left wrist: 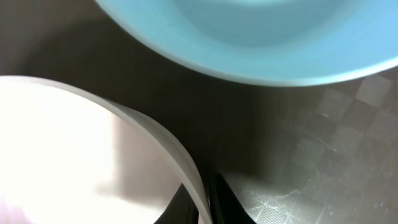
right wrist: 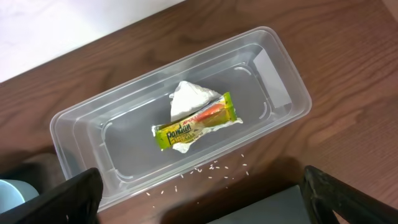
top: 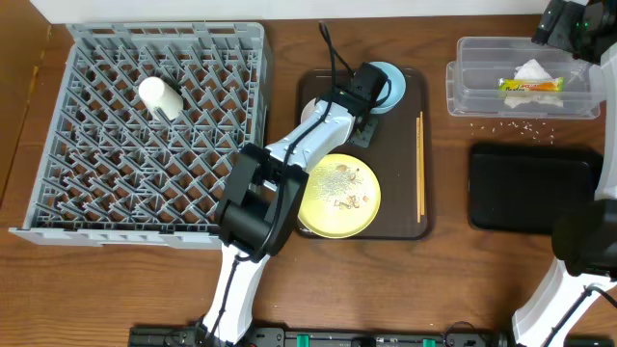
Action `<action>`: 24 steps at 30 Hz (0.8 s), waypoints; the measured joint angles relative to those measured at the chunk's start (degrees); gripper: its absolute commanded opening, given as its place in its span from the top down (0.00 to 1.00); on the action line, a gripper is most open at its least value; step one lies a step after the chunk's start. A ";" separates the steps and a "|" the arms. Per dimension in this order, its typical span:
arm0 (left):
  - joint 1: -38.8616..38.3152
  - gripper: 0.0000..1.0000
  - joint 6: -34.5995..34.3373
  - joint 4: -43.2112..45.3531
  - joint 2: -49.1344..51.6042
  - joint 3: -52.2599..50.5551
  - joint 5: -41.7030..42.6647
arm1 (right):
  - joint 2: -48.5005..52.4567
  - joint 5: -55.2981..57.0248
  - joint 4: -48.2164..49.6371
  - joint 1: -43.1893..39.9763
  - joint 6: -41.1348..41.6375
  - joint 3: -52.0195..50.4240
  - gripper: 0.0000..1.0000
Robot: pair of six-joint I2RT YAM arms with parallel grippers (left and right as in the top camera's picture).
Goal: Sort waste into correct bins and load items into the dishwasher
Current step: 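Grasp the pink bowl rim with the left gripper, then lift the pink bowl and carry it left over the rack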
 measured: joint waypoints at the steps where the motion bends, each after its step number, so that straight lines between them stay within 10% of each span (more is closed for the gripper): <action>1: 0.02 0.93 -0.26 0.00 -0.07 0.00 0.20 | 0.00 0.00 0.00 0.00 -0.02 0.00 0.01; 24: 20.65 0.93 -4.31 0.39 -11.47 0.00 35.76 | 0.00 0.00 0.00 0.00 -0.02 0.00 0.01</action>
